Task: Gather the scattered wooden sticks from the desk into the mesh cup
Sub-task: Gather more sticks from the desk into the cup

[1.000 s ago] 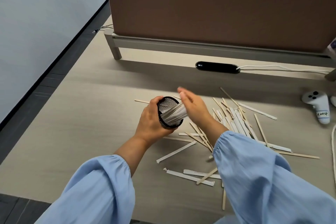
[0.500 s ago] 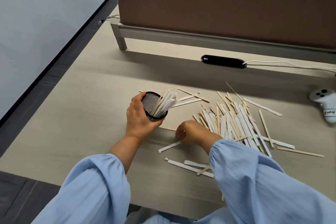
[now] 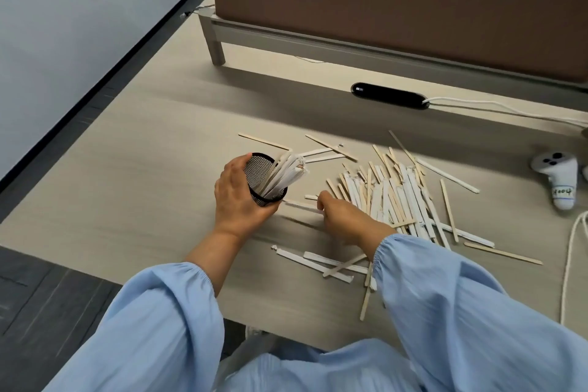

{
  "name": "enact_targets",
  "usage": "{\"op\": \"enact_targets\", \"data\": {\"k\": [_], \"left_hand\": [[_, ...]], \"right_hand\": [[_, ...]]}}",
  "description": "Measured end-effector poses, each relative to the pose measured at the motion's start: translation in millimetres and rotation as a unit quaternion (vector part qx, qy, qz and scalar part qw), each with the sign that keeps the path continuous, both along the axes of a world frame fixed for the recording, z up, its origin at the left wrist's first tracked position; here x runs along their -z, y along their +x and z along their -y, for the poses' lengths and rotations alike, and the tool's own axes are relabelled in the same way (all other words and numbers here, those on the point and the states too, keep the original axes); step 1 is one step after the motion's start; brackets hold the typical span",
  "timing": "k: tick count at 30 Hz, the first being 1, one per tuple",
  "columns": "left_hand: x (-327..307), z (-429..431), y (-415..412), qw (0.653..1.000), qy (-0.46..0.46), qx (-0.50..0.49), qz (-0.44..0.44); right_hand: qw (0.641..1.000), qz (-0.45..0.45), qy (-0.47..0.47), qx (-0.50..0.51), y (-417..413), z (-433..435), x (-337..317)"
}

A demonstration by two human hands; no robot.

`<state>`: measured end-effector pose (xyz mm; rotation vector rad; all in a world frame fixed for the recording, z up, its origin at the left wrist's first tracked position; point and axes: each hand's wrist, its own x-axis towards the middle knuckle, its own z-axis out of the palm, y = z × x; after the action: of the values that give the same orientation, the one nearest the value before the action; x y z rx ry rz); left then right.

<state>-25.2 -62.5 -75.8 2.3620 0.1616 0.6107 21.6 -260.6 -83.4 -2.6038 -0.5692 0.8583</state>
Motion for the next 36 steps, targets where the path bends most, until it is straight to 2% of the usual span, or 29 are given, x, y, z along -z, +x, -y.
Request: {"op": "enact_targets", "data": {"k": [7, 14, 17, 22, 26, 30, 34, 36], "left_hand": [[0.0, 26.2, -14.6, 1.0, -0.006, -0.006, 0.012], [-1.2, 32.4, -29.5, 1.0, 0.013, -0.016, 0.006], [-0.3, 28.0, -34.8, 0.999, 0.025, -0.021, 0.002], [0.8, 22.6, -43.0, 0.999, 0.026, -0.039, -0.005], [1.9, 18.1, -49.2, 0.998, 0.024, -0.056, -0.006], [3.0, 11.7, -55.3, 0.997, 0.029, -0.075, -0.007], [4.5, 7.9, -61.8, 0.996, 0.03, -0.089, -0.01], [4.9, 6.9, -63.5, 0.995, 0.03, -0.095, -0.009]], "right_hand": [[0.989, 0.027, -0.085, -0.121, -31.3, 27.6, 3.2], [0.989, 0.127, -0.053, -0.055, -29.6, 26.5, 15.2], [0.991, 0.111, -0.067, -0.041, -28.3, 22.4, 14.4], [0.987, 0.102, -0.098, -0.072, -28.1, 12.6, 18.3], [0.992, 0.121, -0.018, -0.045, -27.8, 0.3, 12.6], [0.996, 0.07, 0.042, -0.022, -31.6, -12.2, 4.9], [0.989, 0.045, -0.051, -0.13, -40.0, -13.9, 9.4], [0.988, 0.033, -0.06, -0.141, -42.3, -14.8, 13.2]]}}
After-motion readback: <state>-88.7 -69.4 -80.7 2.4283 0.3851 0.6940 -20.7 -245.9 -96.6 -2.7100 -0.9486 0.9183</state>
